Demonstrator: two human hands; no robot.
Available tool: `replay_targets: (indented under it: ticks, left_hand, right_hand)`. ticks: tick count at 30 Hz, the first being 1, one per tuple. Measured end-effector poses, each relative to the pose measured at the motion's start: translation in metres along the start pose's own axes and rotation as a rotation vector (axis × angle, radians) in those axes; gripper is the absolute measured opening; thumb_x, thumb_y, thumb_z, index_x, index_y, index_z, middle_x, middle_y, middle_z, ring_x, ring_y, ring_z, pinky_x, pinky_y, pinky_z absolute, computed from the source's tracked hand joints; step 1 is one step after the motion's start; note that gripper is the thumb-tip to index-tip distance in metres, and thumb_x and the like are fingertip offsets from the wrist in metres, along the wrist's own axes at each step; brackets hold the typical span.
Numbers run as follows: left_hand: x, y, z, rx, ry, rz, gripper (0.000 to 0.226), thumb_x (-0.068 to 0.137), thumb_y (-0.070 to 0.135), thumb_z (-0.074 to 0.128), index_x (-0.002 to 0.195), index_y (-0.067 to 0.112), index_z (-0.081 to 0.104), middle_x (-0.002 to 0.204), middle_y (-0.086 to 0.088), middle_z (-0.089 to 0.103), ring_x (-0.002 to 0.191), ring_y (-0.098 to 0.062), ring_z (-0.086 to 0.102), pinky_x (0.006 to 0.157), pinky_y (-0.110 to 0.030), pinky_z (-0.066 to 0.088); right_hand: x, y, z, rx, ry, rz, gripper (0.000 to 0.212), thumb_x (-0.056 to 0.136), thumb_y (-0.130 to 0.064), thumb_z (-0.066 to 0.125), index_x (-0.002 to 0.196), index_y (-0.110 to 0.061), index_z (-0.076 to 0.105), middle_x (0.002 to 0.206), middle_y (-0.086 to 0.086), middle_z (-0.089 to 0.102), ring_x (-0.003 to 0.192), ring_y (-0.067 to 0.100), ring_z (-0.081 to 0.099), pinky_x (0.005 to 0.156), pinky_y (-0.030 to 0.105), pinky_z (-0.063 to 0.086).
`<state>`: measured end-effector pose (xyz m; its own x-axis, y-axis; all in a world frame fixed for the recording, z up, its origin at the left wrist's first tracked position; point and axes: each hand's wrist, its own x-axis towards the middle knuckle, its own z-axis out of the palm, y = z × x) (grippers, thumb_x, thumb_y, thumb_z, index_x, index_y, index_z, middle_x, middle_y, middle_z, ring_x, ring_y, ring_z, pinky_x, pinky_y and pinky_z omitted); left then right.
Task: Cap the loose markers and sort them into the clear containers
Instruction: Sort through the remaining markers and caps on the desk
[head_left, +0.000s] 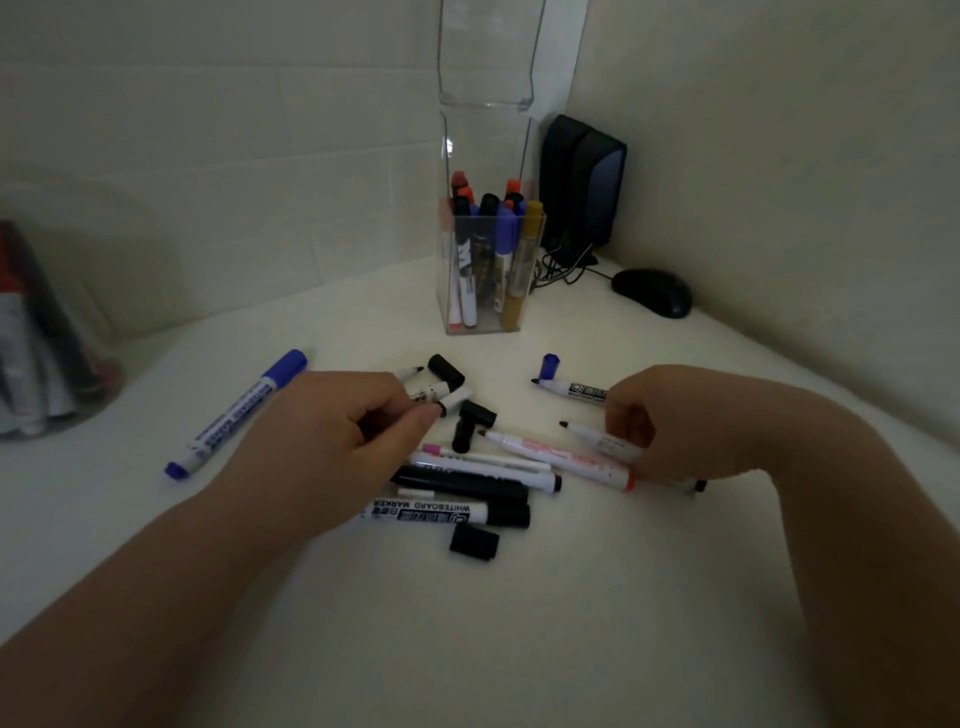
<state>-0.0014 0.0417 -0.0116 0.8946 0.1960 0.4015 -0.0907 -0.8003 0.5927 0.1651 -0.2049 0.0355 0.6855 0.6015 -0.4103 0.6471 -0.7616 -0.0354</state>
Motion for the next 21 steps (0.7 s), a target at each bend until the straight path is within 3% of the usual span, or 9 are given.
replay_targets:
  ticks: [6,11,13,15,17,21]
  left_hand:
    - [-0.005,0.011,-0.004,0.077,-0.338,0.237,0.033,0.082,0.068,0.061,0.09,0.037,0.069,0.083,0.025,0.055,0.077,0.002,0.056,0.064,-0.013,0.044]
    - [-0.007,0.031,0.007,0.242,-0.64,0.288,0.031,0.087,0.061,0.061,0.112,0.044,0.064,0.113,0.023,0.048,0.095,0.001,0.054,0.081,-0.025,0.049]
    - [-0.006,0.033,0.008,0.291,-0.665,0.301,0.026,0.094,0.055,0.055,0.114,0.042,0.064,0.116,0.021,0.047,0.098,0.0,0.052,0.085,-0.027,0.049]
    - [-0.007,0.034,0.007,0.307,-0.669,0.296,0.023,0.098,0.051,0.05,0.115,0.041,0.062,0.118,0.021,0.046,0.102,0.0,0.05,0.088,-0.025,0.046]
    - [-0.007,0.032,0.006,0.292,-0.636,0.29,0.02,0.099,0.048,0.049,0.115,0.04,0.06,0.117,0.02,0.046,0.104,0.0,0.048,0.089,-0.023,0.044]
    - [-0.007,0.024,0.003,0.208,-0.553,0.231,0.017,0.098,0.047,0.045,0.111,0.041,0.055,0.106,0.023,0.051,0.096,0.004,0.05,0.084,-0.016,0.043]
  right_hand:
    - [-0.015,-0.016,-0.006,0.133,0.272,-0.069,0.016,0.088,-0.026,0.066,0.097,-0.033,0.054,0.093,-0.007,0.057,0.082,0.009,0.053,0.069,0.021,0.044]
    - [-0.017,-0.043,0.002,0.41,0.402,-0.263,0.014,0.08,-0.027,0.06,0.083,-0.037,0.052,0.075,-0.011,0.056,0.064,0.005,0.051,0.056,0.017,0.035]
    - [-0.015,-0.047,0.006,0.541,0.37,-0.32,0.018,0.079,-0.029,0.058,0.091,-0.041,0.052,0.067,-0.012,0.058,0.056,0.002,0.052,0.051,0.014,0.039]
    - [-0.012,-0.047,0.012,0.66,0.349,-0.371,0.032,0.085,-0.026,0.059,0.111,-0.043,0.052,0.068,-0.004,0.064,0.049,0.005,0.049,0.049,0.017,0.041]
    - [-0.007,-0.047,0.017,0.734,0.359,-0.417,0.049,0.091,-0.012,0.058,0.129,-0.042,0.048,0.07,0.007,0.065,0.053,0.018,0.051,0.05,0.022,0.042]
    - [-0.002,-0.05,0.022,0.843,0.355,-0.472,0.052,0.095,-0.008,0.058,0.132,-0.043,0.05,0.071,0.008,0.067,0.055,0.021,0.051,0.053,0.031,0.046]
